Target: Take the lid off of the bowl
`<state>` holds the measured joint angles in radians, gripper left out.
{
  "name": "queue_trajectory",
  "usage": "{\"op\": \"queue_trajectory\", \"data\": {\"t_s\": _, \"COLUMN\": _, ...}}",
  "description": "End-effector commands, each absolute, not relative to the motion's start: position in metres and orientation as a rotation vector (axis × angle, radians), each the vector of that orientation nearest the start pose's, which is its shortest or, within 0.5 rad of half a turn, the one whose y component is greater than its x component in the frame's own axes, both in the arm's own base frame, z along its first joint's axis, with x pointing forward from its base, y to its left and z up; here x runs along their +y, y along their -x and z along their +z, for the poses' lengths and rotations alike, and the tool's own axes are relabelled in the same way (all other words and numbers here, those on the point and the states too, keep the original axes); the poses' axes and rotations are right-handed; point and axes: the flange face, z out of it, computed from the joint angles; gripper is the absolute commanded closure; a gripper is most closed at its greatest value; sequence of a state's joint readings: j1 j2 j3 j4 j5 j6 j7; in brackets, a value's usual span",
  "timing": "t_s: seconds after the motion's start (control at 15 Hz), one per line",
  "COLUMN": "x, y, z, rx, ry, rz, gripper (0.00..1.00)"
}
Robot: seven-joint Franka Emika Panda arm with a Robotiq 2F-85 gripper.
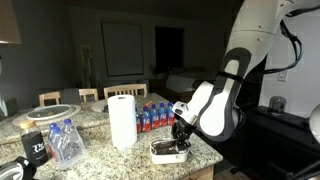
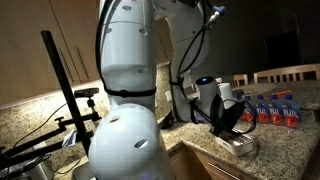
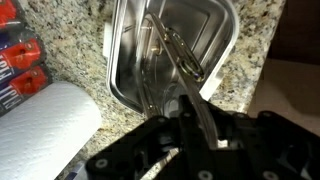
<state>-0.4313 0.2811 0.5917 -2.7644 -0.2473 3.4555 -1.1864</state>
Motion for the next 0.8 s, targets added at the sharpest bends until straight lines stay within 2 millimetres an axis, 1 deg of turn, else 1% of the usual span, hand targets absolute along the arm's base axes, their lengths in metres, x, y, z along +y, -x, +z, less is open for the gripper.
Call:
{"op": "queue_trajectory", "data": {"t_s": 0.0, "x": 0.101, "y": -0.397, "z": 0.211, "rx": -2.123, "ry": 2.317, "rz": -0.797, "gripper": 0.95}}
{"op": "queue_trajectory", "data": {"t_s": 0.27, "x": 0.090, "y": -0.410, "z": 0.216, "rx": -1.985, "ry": 2.437, "rz": -0.824, "gripper": 0.95}}
{"op": "queue_trajectory", "data": {"t_s": 0.53, "x": 0.088, "y": -0.426, "z": 0.224, "rx": -1.793, "ry": 2.546, "rz": -0.874, "gripper": 0.95}}
{"op": "queue_trajectory", "data": {"t_s": 0.67, "x": 0.085, "y": -0.431, "z": 0.225, "rx": -1.739, "ry": 2.585, "rz": -0.880, "gripper": 0.95}}
{"op": "queue_trajectory", "data": {"t_s": 0.73, "x": 0.082, "y": -0.430, "z": 0.220, "rx": -1.719, "ry": 2.604, "rz": -0.861, "gripper": 0.95}}
